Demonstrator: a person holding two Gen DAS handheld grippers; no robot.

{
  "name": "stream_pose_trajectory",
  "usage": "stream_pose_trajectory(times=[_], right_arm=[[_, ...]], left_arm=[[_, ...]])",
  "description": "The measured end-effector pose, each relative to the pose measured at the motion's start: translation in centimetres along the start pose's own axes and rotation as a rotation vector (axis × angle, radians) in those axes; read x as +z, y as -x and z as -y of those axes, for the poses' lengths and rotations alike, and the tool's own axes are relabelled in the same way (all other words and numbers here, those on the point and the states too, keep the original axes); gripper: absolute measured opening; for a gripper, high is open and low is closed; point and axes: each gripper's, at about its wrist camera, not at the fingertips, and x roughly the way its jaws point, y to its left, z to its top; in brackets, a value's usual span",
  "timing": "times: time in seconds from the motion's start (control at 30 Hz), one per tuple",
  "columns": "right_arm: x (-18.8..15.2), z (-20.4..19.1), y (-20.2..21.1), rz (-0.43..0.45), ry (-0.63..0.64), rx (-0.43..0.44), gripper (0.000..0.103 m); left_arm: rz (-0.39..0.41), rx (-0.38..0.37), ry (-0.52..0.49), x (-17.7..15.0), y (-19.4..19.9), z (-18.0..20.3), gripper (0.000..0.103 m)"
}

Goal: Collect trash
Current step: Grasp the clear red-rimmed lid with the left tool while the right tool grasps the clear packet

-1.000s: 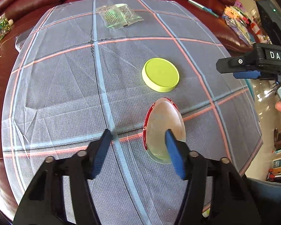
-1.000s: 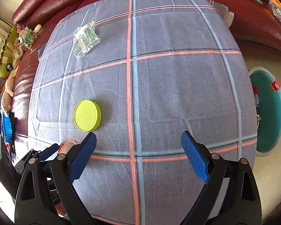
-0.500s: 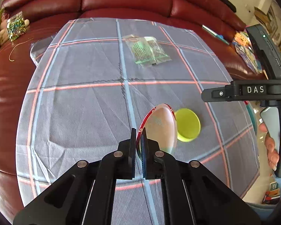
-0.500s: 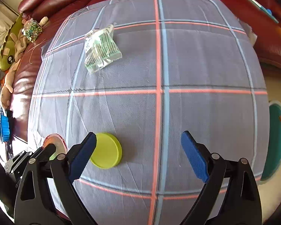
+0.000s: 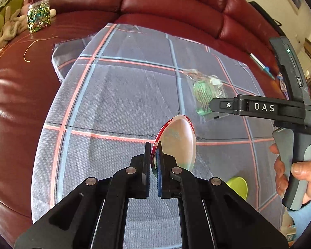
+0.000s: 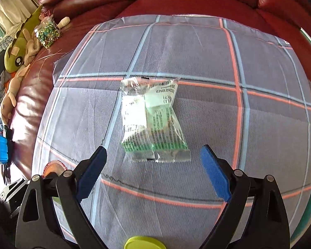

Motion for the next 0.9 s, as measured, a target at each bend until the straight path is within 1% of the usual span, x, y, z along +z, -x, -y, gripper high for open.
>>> stream_pose_trajectory(times=[0.23, 0.33, 0.37, 0.43, 0.5, 0.73, 0.9], right_arm=[[0.8, -0.6, -1.8, 0.003, 0.046, -0.023, 0.087], [0.5, -1.0, -2.0, 0.009, 0.087, -0.07, 0.073], [0.4, -1.2, -1.9, 0.014, 0.107, -0.096, 0.064], [0.1, -1.0, -1.6, 0.012, 0.101, -0.079, 0.061], [-0.3, -0.7, -1.1, 0.027, 0.095, -0.097, 0.06], [-1.5, 0.9, 1.1, 0.039, 0.057, -0.076, 0.059], [-2.8, 2.3, 2.9, 0.047, 0.03, -0.065, 0.059]], left_arm=[[-0.004, 0.011, 0.007, 1.0, -1.1, -0.4, 0.005], [-0.01, 0.015, 0.007, 1.1, -1.4, -0.3, 0.005], [-0.011, 0.018, 0.006, 1.1, -1.5, -0.2, 0.005], [-0.015, 0.018, 0.002, 1.1, -1.6, -0.1, 0.005], [-0.015, 0.02, 0.0, 1.0, -1.6, 0.2, 0.005], [-0.016, 0.019, -0.006, 0.8, -1.3, 0.9, 0.005], [-0.004, 0.013, -0.031, 0.7, -0.5, 2.2, 0.005]])
